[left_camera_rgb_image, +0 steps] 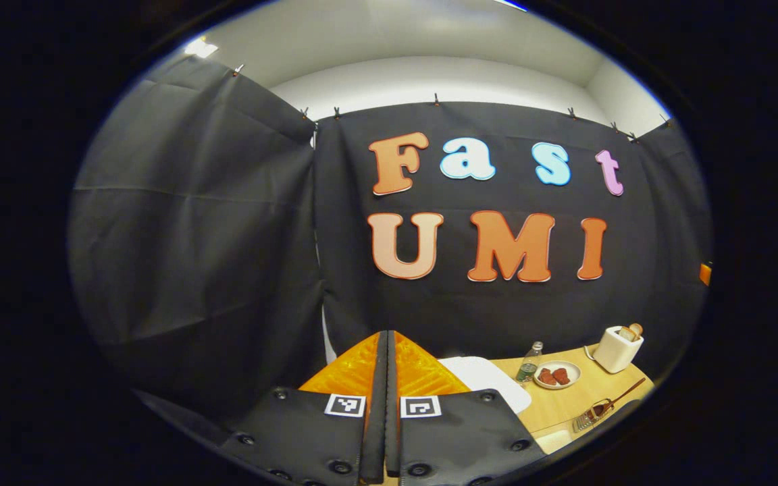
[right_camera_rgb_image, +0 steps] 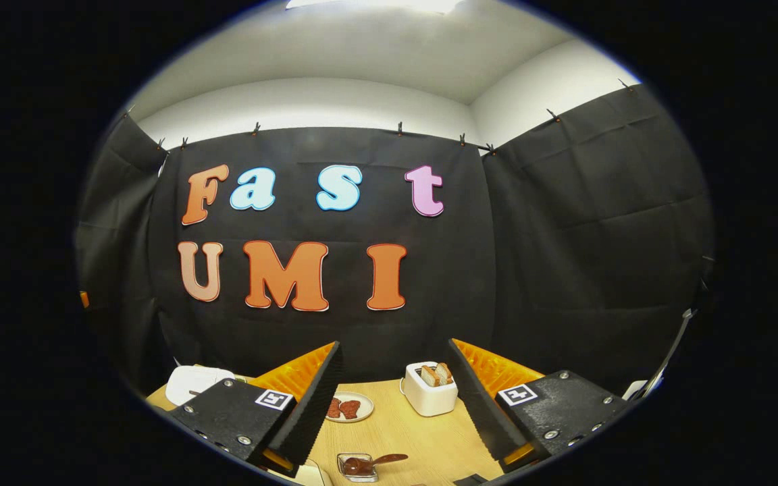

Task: Close the left gripper, press the button to open the rice cooker; take a wooden spoon from the chopstick holder with the right hand, scoop a spoonful of rice and pour it into the rice cooker, then put the wooden spoon back into the chopstick holder.

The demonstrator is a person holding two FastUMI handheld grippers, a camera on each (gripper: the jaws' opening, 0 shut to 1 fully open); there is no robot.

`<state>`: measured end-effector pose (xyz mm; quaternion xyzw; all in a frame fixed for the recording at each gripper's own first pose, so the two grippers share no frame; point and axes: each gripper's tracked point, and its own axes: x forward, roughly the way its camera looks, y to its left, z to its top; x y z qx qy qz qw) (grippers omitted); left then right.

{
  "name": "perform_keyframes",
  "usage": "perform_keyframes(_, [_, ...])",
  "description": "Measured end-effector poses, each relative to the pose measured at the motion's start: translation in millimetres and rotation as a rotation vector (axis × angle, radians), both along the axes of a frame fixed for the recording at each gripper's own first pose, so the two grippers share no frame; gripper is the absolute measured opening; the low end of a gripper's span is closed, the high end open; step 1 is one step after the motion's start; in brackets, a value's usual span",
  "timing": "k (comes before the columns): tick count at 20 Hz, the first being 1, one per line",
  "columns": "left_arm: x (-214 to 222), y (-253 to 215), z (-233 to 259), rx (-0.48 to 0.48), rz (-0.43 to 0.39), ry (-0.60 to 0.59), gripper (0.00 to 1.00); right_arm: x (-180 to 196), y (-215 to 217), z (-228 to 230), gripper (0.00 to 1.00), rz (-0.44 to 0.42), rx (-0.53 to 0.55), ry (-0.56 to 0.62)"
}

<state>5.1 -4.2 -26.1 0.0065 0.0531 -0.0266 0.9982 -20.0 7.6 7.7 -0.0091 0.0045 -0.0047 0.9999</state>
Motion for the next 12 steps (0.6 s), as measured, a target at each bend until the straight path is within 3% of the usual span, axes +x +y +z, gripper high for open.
perform_keyframes(1, [-2, -5, 3, -0.027, -0.023, 0.0, 0.0, 0, 0, 1, 0.94, 0.002, -0.005, 0.0])
perform_keyframes(2, [1, -14, -5, -0.054, -0.064, 0.016, 0.05, 2, 1, 1, 0.94, 0.002, -0.009, -0.004])
perform_keyframes(7, [34, -44, -48, -0.073, -0.147, 0.075, 0.05, 2, 2, -1, 0.95, -0.003, -0.023, -0.003])
perform_keyframes(12, [73, -94, -118, -0.094, -0.248, 0.214, 0.05, 4, -7, -9, 0.95, -0.027, -0.053, 0.019])
